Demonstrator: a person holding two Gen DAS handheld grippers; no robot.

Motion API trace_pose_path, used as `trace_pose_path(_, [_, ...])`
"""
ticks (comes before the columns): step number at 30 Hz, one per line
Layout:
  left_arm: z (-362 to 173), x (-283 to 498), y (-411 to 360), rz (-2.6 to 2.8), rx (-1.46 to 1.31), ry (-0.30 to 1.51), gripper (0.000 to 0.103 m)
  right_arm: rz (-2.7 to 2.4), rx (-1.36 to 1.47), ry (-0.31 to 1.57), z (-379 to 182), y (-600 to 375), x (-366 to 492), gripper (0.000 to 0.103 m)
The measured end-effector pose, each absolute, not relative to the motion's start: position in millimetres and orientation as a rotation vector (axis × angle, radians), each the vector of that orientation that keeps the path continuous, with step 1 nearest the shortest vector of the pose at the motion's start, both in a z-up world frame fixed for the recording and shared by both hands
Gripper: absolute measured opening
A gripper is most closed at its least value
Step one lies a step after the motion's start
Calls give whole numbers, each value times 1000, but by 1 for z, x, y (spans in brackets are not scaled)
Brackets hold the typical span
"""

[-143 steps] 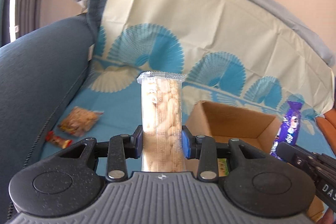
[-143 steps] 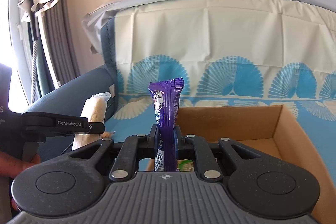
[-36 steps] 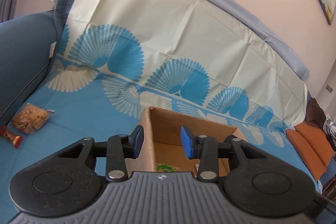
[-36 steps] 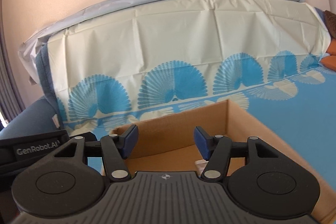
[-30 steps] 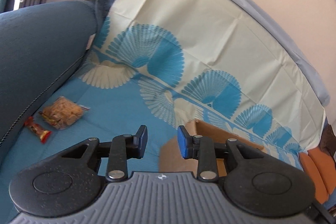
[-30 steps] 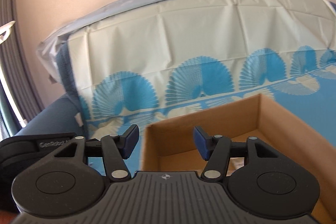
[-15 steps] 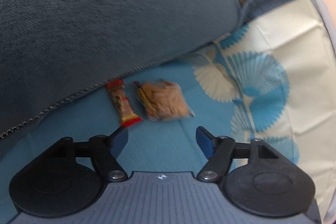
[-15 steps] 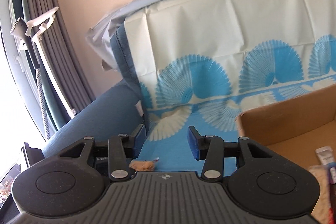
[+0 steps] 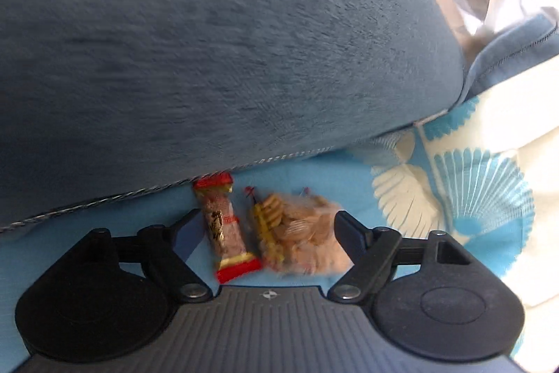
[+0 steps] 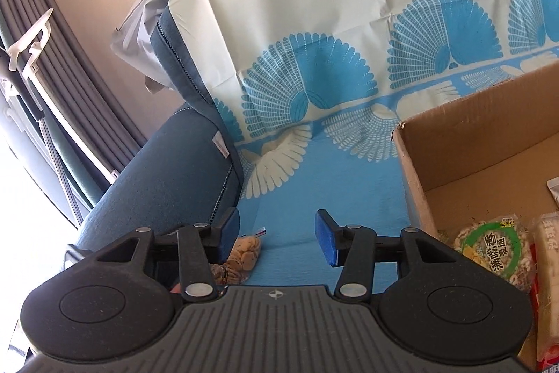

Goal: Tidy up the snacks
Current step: 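Move both open tools back from the box to the last snacks, then close the right tool on the clear cracker-piece bag while the left tool lowers to the red candy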

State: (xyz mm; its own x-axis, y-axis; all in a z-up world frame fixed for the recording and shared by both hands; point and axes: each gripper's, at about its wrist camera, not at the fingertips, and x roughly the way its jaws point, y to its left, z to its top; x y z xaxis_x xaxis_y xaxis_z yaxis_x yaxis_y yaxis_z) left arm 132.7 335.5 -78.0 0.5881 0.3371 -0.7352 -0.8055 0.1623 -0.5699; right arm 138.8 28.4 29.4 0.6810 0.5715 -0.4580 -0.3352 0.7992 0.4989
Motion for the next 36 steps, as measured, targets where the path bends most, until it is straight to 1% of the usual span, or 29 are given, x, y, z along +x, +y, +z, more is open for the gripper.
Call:
trace_pose_path(4, [-81,142,337,891,-1109,484,91,532,395,650,29,29,141,51])
trace_pose_path(6, [-81,146,337,888,-1084,492,91,532,396,653,29,29,141,51])
trace_pose_path(8, [-81,153,336,859,-1050,506,89,529,393,655,29,29,142,51])
trace_pose_path(11, [-79,166,327,780,-951,572,77,522,392,656,27,29,143,51])
trace_pose_path(12, [-78,170,323,746,-926,595,63,519,391,657,26,29,143,51])
trace_pose_path(15, [-77,176,313,671,-855,656,58,509,381,662,24,31,144,51])
trace_pose_path(19, [-76,177,304,578,-805,730,54,501,362,658,24,31,144,51])
trace_pose_path(24, [-76,167,298,443,-802,850,53,485,345,649,25,30,146,51])
trace_pose_path(28, [-84,130,294,327,-939,968,53,472,346,637,28,26,145,51])
trace_pose_path(30, [-84,115,289,275,-962,1039,53,469,346,625,31,24,144,52])
trace_pose_path(32, [-84,96,284,239,-931,1092,55,459,348,622,33,20,142,52])
trace_pose_path(33, [-83,87,282,219,-912,1118,58,459,356,621,34,17,141,52])
trace_pose_path(34, [-82,77,282,204,-902,1123,62,461,359,617,35,15,140,53])
trace_pose_path(36, [-76,60,287,201,-880,1075,65,463,346,618,36,13,136,54])
